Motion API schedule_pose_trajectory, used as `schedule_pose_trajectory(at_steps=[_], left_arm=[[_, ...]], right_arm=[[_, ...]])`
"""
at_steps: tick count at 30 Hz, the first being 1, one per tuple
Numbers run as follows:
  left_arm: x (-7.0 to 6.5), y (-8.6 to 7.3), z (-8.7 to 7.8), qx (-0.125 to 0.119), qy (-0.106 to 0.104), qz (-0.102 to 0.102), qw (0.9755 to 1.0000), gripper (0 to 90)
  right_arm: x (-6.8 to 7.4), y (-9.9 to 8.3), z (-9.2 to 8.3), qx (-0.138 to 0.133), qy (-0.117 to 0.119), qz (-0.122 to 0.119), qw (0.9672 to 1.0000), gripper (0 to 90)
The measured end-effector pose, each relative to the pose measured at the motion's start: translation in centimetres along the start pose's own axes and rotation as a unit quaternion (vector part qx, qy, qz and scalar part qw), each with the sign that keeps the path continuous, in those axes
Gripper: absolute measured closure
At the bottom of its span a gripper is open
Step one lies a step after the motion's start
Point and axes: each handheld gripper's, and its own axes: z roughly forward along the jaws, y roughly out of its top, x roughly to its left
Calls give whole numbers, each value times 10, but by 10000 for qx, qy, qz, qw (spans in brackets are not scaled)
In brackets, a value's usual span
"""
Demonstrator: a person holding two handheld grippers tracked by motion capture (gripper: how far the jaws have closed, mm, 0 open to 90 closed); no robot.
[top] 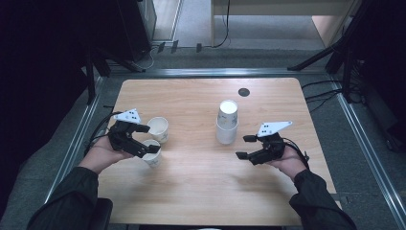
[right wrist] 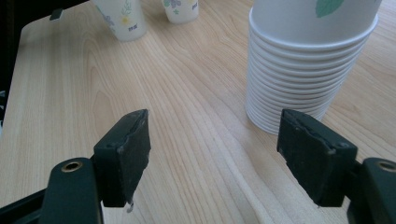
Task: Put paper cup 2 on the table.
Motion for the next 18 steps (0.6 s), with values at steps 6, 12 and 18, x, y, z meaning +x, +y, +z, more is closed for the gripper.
schedule_pose_trajectory(at_steps=[6, 12, 18], left_arm=[[-8, 9, 9, -40, -72, 45, 10000, 88], [-18, 22, 22, -163, -202, 65, 9996, 88], [-29, 29, 36, -290, -340, 89, 9990, 90]], right_arm=[[1, 0, -1, -34, 19, -3, 10000, 264], [1, 1, -1, -56, 25, -29, 10000, 264], [1, 1, -3, -88, 28, -30, 10000, 264]])
